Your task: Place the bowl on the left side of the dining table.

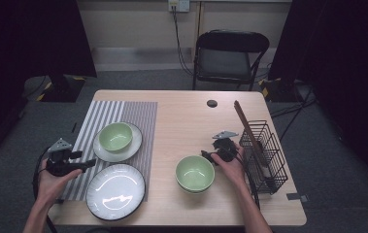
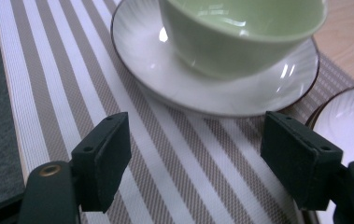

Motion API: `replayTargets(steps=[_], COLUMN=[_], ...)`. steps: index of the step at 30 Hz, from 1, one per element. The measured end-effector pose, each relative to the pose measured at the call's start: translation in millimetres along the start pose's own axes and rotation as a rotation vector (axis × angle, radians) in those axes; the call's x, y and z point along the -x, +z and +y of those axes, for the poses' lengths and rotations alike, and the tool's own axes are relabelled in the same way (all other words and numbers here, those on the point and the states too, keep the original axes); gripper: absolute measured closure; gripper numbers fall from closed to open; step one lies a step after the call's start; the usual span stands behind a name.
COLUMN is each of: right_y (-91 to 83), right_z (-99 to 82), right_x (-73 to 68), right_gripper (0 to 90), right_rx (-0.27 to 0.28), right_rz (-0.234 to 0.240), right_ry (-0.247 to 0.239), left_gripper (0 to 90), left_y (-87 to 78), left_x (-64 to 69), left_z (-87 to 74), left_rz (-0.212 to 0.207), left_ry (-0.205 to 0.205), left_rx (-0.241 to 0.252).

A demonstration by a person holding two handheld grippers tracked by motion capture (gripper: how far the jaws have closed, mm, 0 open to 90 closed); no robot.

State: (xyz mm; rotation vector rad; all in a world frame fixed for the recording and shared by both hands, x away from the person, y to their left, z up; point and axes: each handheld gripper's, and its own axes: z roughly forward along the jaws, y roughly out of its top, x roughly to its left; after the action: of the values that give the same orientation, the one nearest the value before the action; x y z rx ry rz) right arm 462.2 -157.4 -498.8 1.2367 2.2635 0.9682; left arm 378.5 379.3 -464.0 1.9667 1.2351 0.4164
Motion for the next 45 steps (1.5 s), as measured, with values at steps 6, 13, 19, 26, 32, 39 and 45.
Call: replayTargets(steps=[6, 13, 19, 26, 32, 39, 45], right_y=[-5.4, -19.1, -33.3, -53.1, -70.0, -102.0, -124.8], right_z=[3.9, 18.5, 30.6, 40.7, 45.1, 45.1, 42.3], right_x=[-0.8, -6.8, -11.8, -19.7, -29.6, -37.0, -38.7], right_gripper=[24.2, 28.1, 28.7, 29.8, 30.7, 31.3, 31.3], right_rx=[0.003, 0.044, 0.095, 0.155, 0.172, 0.19, 0.214], right_rz=[0.006, 0.042, 0.059, 0.075, 0.125, 0.132, 0.146], right_ry=[0.009, 0.012, 0.018, 0.02, 0.023, 0.01, 0.009], left_gripper=[20.2, 17.9, 16.3, 15.1, 15.0, 14.9, 14.9], left_y=[6.0, 13.7, 19.0, 20.5, 20.6, 20.6, 20.6], left_x=[-3.9, -7.1, -2.4, -1.4, -1.6, -1.6, -1.6], left_z=[-12.4, -25.5, -27.0, -28.6, -28.7, -28.8, -28.8], left_rz=[0.032, 0.046, 0.099, 0.107, 0.106, 0.107, 0.107], left_ry=[-0.02, -0.024, 0.037, 0.044, 0.044, 0.045, 0.046], left_rx=[-0.051, -0.064, -0.062, -0.047, -0.046, -0.047, -0.047])
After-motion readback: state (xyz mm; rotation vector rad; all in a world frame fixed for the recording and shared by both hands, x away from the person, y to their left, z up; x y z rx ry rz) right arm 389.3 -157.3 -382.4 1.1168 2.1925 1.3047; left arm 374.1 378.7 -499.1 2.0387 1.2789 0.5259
